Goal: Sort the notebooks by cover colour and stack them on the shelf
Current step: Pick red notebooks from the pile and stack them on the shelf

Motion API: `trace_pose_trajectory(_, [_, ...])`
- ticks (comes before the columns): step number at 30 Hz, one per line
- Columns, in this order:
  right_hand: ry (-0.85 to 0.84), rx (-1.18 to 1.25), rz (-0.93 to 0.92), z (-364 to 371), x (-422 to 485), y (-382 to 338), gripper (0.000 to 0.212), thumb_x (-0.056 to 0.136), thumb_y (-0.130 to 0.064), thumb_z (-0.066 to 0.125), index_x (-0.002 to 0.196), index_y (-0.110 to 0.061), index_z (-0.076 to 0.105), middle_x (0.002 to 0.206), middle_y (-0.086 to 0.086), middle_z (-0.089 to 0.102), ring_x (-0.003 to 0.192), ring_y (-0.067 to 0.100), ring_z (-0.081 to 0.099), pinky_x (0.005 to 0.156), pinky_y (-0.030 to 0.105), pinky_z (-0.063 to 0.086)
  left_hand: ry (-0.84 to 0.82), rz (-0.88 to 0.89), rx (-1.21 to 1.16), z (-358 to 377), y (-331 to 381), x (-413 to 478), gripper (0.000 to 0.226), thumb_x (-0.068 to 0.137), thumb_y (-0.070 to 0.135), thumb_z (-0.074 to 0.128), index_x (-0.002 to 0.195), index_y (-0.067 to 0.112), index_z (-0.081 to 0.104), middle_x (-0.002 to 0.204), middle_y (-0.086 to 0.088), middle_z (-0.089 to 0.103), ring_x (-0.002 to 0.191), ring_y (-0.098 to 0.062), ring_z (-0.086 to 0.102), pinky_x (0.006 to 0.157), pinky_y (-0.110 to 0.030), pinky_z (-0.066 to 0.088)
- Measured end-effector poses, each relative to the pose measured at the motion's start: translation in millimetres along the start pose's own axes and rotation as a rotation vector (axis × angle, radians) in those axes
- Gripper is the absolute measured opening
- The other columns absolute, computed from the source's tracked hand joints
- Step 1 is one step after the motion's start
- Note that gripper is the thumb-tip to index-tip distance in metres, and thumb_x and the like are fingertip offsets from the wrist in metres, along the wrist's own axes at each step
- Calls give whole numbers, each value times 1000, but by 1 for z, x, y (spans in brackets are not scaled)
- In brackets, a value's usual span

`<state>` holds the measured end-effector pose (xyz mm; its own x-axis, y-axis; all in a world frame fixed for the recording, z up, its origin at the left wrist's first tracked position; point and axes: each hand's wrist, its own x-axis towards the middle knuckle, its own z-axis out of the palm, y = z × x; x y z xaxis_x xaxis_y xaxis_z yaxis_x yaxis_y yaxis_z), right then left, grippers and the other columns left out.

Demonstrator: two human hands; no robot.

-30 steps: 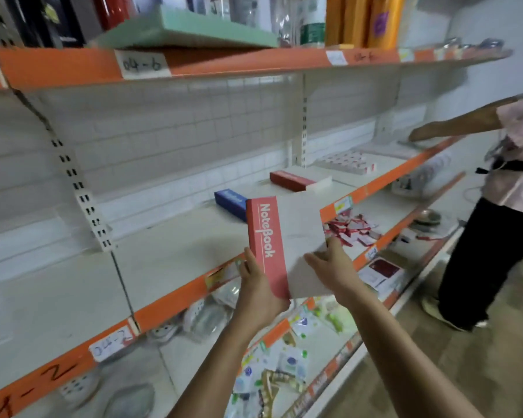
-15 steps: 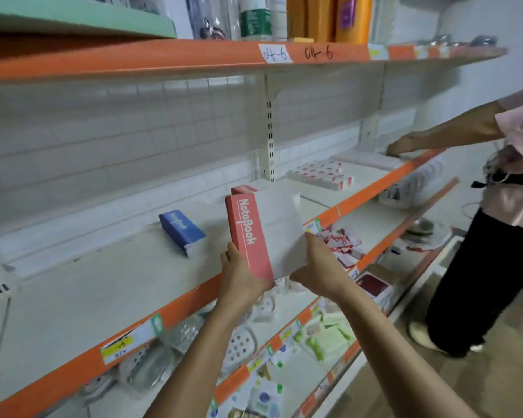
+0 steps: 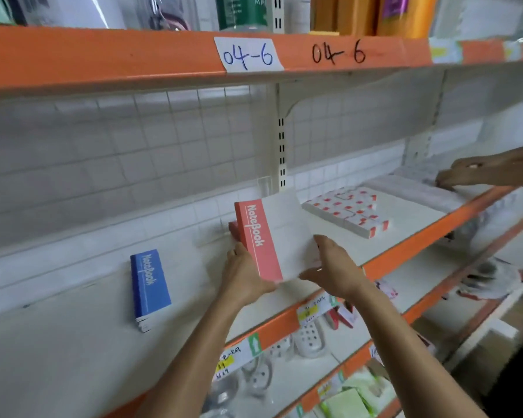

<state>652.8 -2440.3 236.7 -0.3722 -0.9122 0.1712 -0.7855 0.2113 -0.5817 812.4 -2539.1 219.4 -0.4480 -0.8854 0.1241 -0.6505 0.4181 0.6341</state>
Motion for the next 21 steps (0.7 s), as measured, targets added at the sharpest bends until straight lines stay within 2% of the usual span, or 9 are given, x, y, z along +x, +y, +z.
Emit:
trace_pose_trajectory(3, [-39,14,-87,-7,34,17,68,77,-25,76,132,-5,41,124,11,53,107,23,52,77,20,33,17,-29,38,7,1,27,106,28,64,73,122,23,46,112,0,60,100,-17,59,82,-37,54])
trace_pose_trajectory(5, [-78,29,-121,-10,56,28,62,77,-25,75,128,-6,44,118,10,55,100,22,53,75,19,33,26,-67,41,10,6,38,101,30,62,73,121,25,48,112,2,61,100,-16,60,82,-36,55])
trace_pose_trajectory(9, [-157,44,-182,-14,97,48,56,78,-31,72,124,-9,47,117,8,53,95,21,52,75,21,35,28,-129,27,16,20,58,84,46,47,86,120,24,51,113,3,60,101,-15,58,75,-26,53])
trace_pose_trajectory(12, [-218,39,-217,-14,123,59,55,79,-35,72,122,-10,48,113,6,53,91,18,50,75,21,36,21,-155,17,21,25,74,80,52,44,88,121,25,52,115,9,62,101,-13,60,80,-26,52])
trace_pose_trajectory(16, [-339,50,-222,-8,145,70,57,80,-39,69,125,-12,47,117,4,53,99,15,49,81,22,36,17,-222,47,28,26,84,74,59,38,88,123,24,54,118,1,65,104,-18,63,85,-30,53])
trace_pose_trajectory(19, [-436,63,-198,1,151,77,52,82,-36,68,123,-12,47,110,-2,48,94,12,45,79,20,34,21,-286,86,34,23,84,73,57,38,87,121,23,56,116,-1,67,104,-20,63,90,-34,52])
trace_pose_trajectory(21, [-450,75,-182,8,152,80,52,79,-41,69,118,-13,47,108,-3,48,93,14,48,78,23,38,26,-313,110,37,20,84,73,55,39,86,120,25,57,115,-1,67,108,-22,60,95,-37,48])
